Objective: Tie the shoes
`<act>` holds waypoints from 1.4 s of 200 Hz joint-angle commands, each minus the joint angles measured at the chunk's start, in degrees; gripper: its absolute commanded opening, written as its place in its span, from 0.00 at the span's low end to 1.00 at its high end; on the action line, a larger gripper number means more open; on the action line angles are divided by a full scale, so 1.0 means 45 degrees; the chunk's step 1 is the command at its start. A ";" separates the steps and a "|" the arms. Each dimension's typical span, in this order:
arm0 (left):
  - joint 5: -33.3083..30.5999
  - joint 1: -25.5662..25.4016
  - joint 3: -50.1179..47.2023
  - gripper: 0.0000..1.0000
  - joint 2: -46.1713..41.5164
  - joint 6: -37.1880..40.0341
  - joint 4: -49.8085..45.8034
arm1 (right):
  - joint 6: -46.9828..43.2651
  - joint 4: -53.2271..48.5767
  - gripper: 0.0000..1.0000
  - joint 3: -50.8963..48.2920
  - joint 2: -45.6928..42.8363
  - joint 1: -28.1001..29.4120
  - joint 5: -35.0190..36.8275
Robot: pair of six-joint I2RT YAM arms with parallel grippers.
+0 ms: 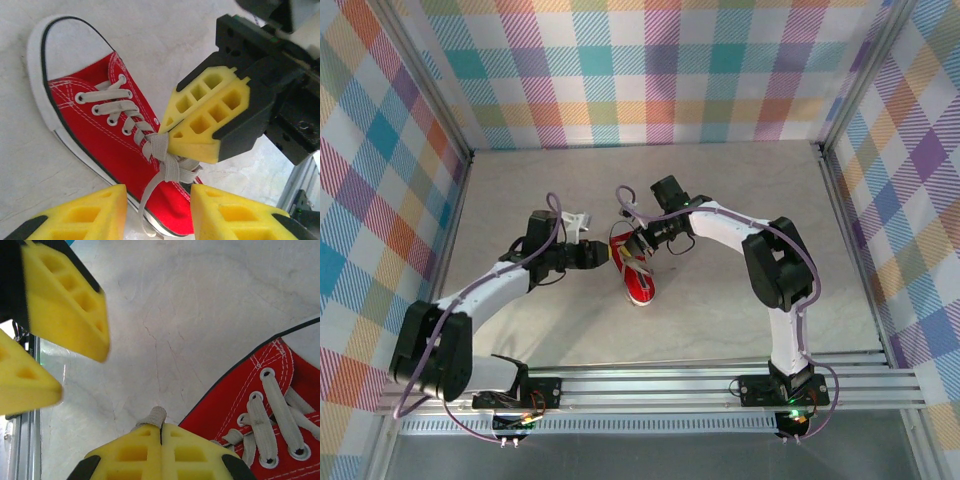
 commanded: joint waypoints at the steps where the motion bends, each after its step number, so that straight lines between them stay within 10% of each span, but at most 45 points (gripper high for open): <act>1: 0.1106 0.0183 -0.0208 0.36 0.0514 -0.0317 0.1723 | -0.0637 0.0395 0.03 -0.0025 -0.0413 0.0062 -0.0346; 280: 0.3295 0.0149 -0.0755 0.16 0.4205 -0.5825 0.8022 | -0.0835 0.2312 0.04 -0.1627 -0.1180 0.0065 -0.0624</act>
